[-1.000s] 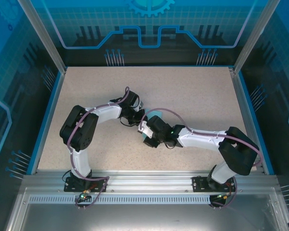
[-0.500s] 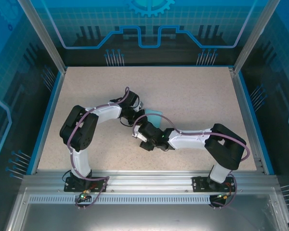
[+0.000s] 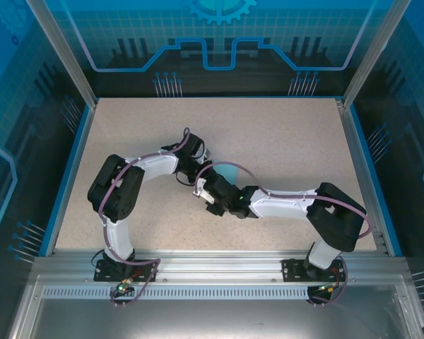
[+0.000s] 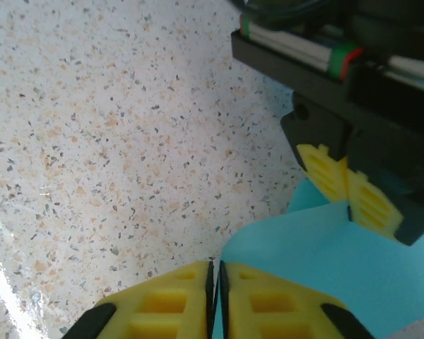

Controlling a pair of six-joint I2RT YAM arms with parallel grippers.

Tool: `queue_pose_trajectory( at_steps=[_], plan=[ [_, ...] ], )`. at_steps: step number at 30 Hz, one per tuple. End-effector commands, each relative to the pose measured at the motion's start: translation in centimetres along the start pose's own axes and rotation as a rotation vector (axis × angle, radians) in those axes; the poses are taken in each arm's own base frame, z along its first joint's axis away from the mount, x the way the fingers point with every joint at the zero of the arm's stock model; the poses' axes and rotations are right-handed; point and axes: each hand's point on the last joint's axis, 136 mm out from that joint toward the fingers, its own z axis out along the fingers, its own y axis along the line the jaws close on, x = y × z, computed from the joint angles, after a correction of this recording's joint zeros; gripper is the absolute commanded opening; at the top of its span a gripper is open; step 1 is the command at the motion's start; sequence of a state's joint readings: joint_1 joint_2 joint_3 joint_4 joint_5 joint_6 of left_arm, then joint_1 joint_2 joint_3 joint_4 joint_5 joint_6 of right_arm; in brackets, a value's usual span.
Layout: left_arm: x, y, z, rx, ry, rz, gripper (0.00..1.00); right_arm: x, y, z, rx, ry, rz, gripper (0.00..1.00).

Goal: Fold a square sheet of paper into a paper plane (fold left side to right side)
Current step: Third fold the triangle at the center of the table.

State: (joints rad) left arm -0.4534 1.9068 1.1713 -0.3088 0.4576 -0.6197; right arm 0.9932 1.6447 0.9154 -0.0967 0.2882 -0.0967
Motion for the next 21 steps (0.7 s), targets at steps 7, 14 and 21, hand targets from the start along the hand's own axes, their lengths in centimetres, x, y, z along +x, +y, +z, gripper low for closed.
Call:
queue_pose_trajectory(
  at_steps=[7,14,21],
  plan=[
    [-0.2,0.8,0.1,-0.026,0.012,-0.011,0.09,0.9,0.1,-0.9,-0.117,0.002,0.083,0.0],
    [-0.1,0.1,-1.0,-0.018,0.0,0.024,0.22,3.0,0.6,-1.2,-0.205,0.032,0.143,0.0],
    [0.2,0.0,-3.6,-0.055,-0.022,0.065,0.42,3.7,0.5,-1.1,-0.213,0.036,0.165,0.0]
  ],
)
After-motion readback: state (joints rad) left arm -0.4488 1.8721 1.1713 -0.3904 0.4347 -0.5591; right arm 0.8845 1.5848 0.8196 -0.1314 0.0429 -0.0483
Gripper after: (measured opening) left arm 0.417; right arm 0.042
